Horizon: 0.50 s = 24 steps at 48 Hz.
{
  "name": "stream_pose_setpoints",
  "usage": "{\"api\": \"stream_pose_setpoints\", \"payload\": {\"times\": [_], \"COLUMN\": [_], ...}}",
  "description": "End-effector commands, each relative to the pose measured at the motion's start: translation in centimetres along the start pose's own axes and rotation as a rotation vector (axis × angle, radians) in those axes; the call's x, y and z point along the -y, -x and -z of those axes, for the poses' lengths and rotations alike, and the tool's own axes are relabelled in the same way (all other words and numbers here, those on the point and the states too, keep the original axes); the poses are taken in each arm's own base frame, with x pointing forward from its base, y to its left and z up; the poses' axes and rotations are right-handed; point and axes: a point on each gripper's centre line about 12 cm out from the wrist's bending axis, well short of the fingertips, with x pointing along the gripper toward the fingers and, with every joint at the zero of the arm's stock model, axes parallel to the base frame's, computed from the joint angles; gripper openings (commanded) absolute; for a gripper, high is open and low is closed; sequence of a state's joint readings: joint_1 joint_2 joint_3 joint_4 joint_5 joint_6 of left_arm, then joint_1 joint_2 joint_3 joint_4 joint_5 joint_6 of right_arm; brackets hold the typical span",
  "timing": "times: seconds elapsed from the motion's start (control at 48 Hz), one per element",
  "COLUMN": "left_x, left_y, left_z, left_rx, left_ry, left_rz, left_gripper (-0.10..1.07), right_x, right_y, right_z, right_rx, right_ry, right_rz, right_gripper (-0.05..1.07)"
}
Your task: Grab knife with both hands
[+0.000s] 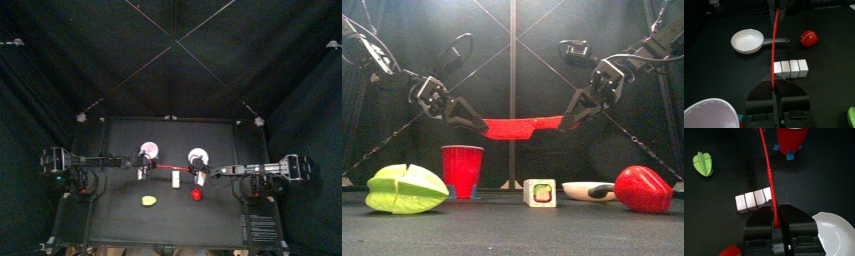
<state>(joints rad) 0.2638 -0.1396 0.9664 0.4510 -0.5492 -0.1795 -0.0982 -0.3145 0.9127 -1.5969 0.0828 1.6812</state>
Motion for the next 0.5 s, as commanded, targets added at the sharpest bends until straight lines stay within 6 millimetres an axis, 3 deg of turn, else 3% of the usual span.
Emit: {"api": "stream_pose_setpoints", "payload": {"times": [0.0,0.479], "left_x": [0.1,0.0], "left_y": [-0.7,-1.5], "left_z": [-1.6,-1.3], "left_rx": [0.056,0.043], "left_ry": [-0.010,-0.008], "left_rz": [0.012,0.014], "left_gripper": [0.21,0.21], "right_x": [0.1,0.2], "right_y": [0.2,-0.3], "right_z": [-0.8,0.4], "right_rx": [0.023,-0.016], "right_ry": [-0.038,-0.064], "right_rz": [0.008,0.036], "right_gripper": [0.28,0.28]}}
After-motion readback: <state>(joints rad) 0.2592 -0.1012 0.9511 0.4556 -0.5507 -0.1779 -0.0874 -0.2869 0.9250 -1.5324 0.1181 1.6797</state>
